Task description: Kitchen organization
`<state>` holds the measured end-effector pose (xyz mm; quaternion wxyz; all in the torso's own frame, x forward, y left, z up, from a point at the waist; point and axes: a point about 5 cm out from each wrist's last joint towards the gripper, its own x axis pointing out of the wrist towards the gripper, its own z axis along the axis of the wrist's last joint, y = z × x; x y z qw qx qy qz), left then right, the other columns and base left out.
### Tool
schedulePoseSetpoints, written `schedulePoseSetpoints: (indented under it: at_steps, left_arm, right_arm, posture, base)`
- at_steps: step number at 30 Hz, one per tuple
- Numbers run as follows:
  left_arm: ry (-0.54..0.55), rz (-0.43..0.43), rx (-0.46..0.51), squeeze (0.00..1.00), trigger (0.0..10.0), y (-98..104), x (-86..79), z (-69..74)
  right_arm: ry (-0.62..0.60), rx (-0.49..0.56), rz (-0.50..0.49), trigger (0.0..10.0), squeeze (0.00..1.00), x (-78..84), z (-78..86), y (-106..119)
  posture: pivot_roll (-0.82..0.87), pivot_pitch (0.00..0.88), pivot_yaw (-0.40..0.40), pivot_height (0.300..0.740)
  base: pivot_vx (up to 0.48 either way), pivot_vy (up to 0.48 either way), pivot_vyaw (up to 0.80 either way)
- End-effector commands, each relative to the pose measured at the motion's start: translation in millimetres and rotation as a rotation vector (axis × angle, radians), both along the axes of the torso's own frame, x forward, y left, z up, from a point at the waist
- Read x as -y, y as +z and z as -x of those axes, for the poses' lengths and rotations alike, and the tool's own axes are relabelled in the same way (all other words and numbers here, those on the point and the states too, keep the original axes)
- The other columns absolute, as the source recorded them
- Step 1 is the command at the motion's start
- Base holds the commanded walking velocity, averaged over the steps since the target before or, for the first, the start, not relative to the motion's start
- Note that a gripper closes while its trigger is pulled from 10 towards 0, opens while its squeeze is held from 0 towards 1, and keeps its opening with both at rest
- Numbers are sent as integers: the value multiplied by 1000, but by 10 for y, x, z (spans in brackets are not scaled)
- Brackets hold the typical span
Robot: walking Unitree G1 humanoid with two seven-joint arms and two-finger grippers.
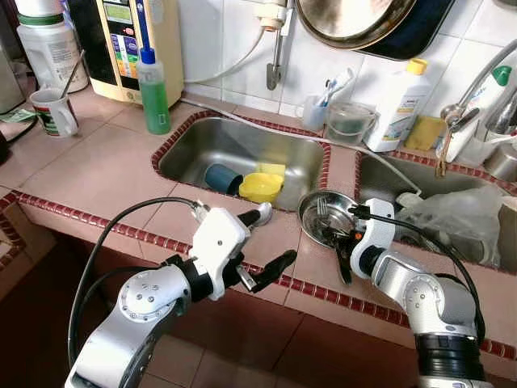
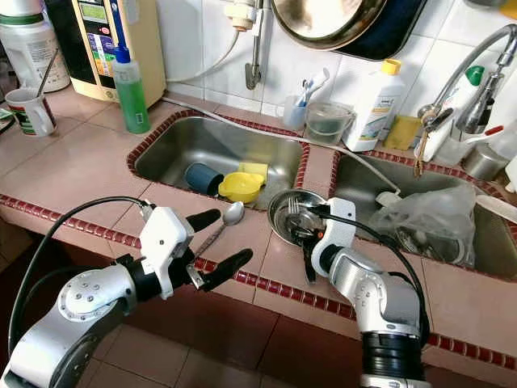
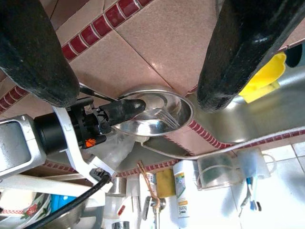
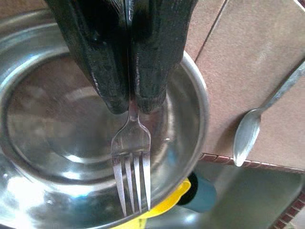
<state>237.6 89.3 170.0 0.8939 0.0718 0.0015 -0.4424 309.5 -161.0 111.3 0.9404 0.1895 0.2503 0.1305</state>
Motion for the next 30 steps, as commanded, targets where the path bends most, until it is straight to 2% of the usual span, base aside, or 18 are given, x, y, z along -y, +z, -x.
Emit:
schedulePoseSetpoints:
  at_steps: [1,2,3,4,5,6,15,17,18,22,23,24,25,26,30]
  left_arm:
    - [-2,2,22,0,10000,38,5,-12]
    - [-1,3,23,0,10000,41,2,-16]
    - [-1,3,23,0,10000,41,2,-16]
    - [2,6,23,0,10000,45,-2,-22]
    - [3,7,23,0,10000,46,-4,-24]
    - [5,8,23,0,10000,48,-7,-28]
    - [60,63,31,0,10000,116,-91,-154]
    - [108,123,26,0,10000,165,-145,-243]
    - [149,152,35,0,10000,191,-184,-306]
    - [243,177,62,0,10000,223,-283,-476]
    - [256,177,74,0,10000,236,-295,-502]
    - [320,206,102,0,10000,298,-340,-606]
    - [320,206,102,0,10000,298,-340,-606]
    - [364,239,112,0,10000,342,-375,-689]
    - [432,249,144,0,10000,370,-441,-808]
  right_arm:
    - [-22,24,1,0,0,39,-42,76]
    - [-27,29,7,3137,0,48,-52,85]
    - [-27,29,7,3137,0,48,-52,85]
    - [-29,47,13,9255,0,54,-69,115]
    - [-28,57,13,9255,0,54,-75,132]
    - [-24,62,10,10000,0,51,-82,146]
    - [-34,177,-15,10000,0,79,-201,361]
    - [-31,263,-35,10000,0,69,-242,475]
    - [-35,343,-45,10000,0,67,-266,564]
    - [-36,541,-15,10000,0,43,-291,711]
    - [-45,553,-12,10000,0,44,-300,716]
    - [-69,583,-13,10000,0,38,-327,731]
    - [-69,583,-13,10000,0,38,-327,731]
    - [-82,617,8,10000,0,21,-345,747]
    - [-101,688,34,10000,0,-23,-356,781]
  posture:
    - [131,0,-84,740]
    - [132,0,-83,740]
    - [132,0,-83,740]
    - [132,0,-83,740]
    - [132,0,-83,740]
    - [131,0,-80,740]
    - [130,0,-79,740]
    - [129,0,-79,740]
    - [129,0,-79,740]
    - [125,0,-78,740]
    - [125,0,-78,740]
    - [130,0,-81,740]
    - [130,0,-81,740]
    - [131,0,-83,740]
    - [134,0,-87,740]
  base:
    - [0,0,0]
    - [0,0,0]
    - [0,0,0]
    - [0,0,0]
    - [0,0,0]
    - [0,0,0]
    - [0,0,0]
    - [0,0,0]
    - [0,0,0]
    - [0,0,0]
    - [0,0,0]
    - [0,0,0]
    - [0,0,0]
    - [0,0,0]
    - [0,0,0]
